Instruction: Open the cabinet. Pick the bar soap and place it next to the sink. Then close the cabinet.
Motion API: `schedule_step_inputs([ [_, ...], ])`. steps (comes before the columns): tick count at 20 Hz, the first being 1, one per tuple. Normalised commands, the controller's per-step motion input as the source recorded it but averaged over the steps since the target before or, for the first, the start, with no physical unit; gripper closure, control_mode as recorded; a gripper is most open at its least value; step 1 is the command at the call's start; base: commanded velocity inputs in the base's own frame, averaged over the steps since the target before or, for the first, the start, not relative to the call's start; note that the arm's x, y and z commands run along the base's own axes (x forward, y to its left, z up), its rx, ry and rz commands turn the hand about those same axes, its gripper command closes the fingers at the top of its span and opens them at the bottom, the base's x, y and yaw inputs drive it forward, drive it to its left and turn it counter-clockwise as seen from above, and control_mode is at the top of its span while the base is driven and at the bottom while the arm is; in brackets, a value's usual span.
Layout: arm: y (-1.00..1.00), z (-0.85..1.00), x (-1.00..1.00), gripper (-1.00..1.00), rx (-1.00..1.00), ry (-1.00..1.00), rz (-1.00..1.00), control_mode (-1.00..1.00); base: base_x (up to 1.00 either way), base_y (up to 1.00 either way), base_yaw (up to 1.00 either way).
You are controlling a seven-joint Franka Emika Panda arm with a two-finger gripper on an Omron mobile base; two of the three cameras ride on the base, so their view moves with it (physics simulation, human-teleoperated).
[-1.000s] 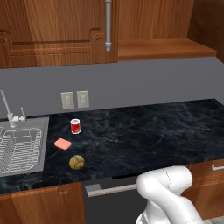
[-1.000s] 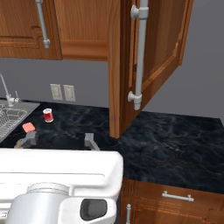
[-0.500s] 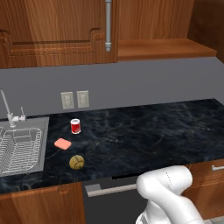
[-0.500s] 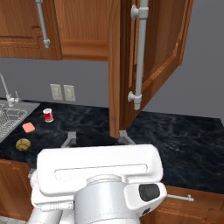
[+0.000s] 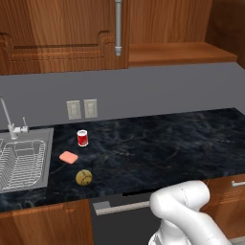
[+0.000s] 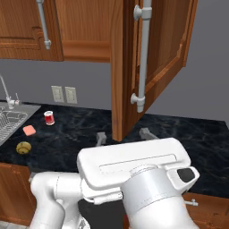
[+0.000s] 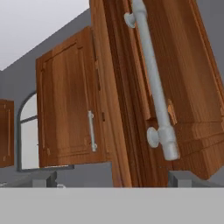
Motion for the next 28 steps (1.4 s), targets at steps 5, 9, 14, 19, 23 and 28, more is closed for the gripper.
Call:
schedule_step_inputs([
  [5, -0.24, -0.08, 0.23, -1.00, 0.00, 0.00, 0.11, -1.00, 0.00, 0.00, 0.00],
  [9, -0.15, -0.07, 0.10, -1.00, 0.00, 0.00, 0.08, -1.00, 0.00, 0.00, 0.00],
  [14, 0.00, -0.09, 0.02, -1.00, 0.00, 0.00, 0.06, -1.00, 0.00, 0.00, 0.00],
  [19, 0.00, -0.12, 0.21, -1.00, 0.00, 0.00, 0.07, -1.00, 0.00, 0.00, 0.00],
  [23, 0.00, 0.00, 0.28, -1.00, 0.00, 0.00, 0.07, -1.00, 0.00, 0.00, 0.00],
  [28, -0.01, 0.00, 0.45, -1.00, 0.00, 0.00, 0.03, -1.00, 0.00, 0.00, 0.00],
])
